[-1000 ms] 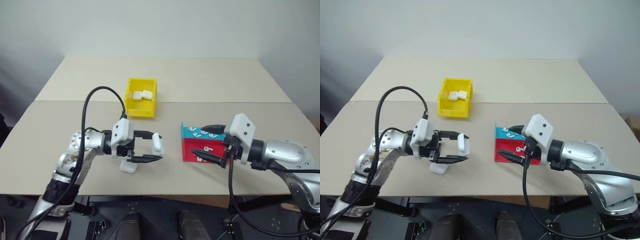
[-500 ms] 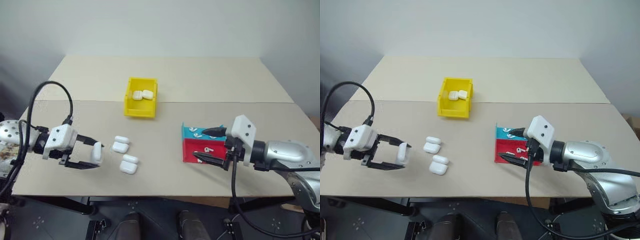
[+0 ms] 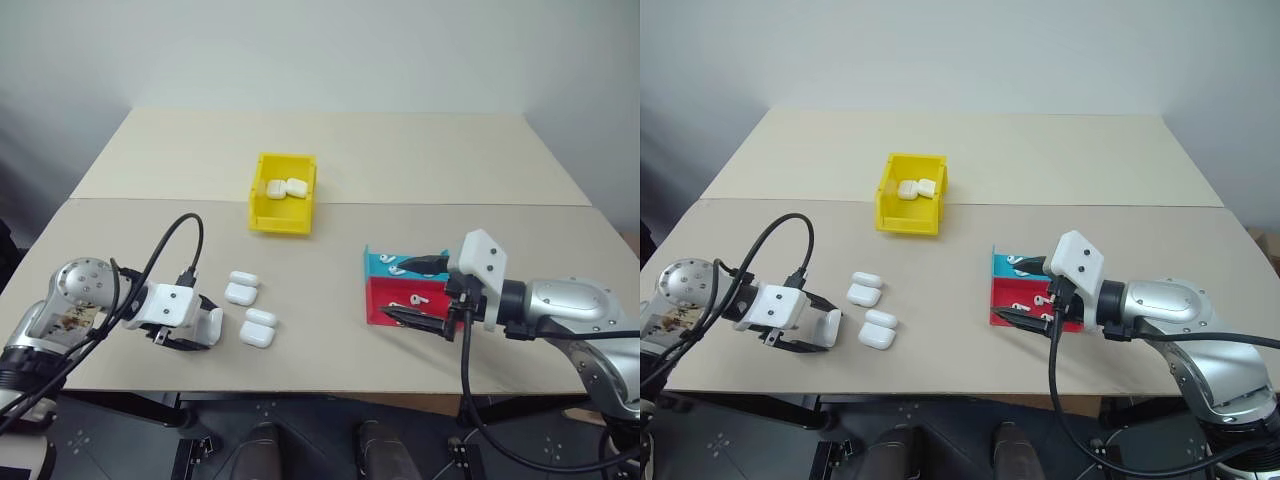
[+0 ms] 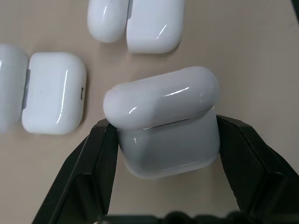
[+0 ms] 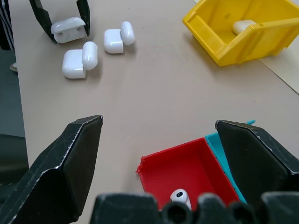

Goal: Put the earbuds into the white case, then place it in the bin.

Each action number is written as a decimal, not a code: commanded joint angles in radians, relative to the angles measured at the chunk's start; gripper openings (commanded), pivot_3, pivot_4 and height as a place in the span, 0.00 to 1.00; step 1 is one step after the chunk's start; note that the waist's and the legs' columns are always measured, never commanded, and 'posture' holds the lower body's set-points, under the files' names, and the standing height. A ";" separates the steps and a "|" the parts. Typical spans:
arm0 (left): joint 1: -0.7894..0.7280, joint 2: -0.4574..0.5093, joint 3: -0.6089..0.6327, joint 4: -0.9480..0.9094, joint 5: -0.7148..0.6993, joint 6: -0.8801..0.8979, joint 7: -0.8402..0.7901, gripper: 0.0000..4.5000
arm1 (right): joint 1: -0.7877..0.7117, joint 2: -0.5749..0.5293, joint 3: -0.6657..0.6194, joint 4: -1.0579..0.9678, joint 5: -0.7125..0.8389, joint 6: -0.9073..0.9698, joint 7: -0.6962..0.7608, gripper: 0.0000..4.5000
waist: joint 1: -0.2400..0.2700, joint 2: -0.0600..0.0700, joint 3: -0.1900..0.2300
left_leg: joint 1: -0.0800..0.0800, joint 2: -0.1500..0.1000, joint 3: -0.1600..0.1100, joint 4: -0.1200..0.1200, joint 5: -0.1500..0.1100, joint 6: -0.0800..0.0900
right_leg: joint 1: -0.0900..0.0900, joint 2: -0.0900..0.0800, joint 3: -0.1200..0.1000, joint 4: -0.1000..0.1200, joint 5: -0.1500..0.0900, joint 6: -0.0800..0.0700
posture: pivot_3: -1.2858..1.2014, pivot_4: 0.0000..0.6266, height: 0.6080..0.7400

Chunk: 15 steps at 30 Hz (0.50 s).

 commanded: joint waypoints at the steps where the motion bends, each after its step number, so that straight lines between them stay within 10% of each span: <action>1: -0.016 0.011 -0.011 0.020 0.009 0.010 -0.030 0.93 | 0.008 -0.001 -0.033 -0.040 0.009 -0.027 -0.003 1.00 | -0.003 0.000 0.000 | 0.000 0.000 0.000 0.000 0.000 0.001 | 0.000 0.000 0.000 0.000 -0.001 0.001 | 0.52 0.24 1.00; 15: -0.107 0.111 -0.080 -0.211 0.083 0.452 -0.110 1.00 | 0.013 0.008 -0.021 -0.032 0.005 -0.044 0.004 1.00 | -0.007 0.000 0.000 | -0.001 0.000 -0.001 0.001 0.000 0.001 | 0.000 0.001 0.000 0.001 0.000 0.002 | 0.52 0.24 1.00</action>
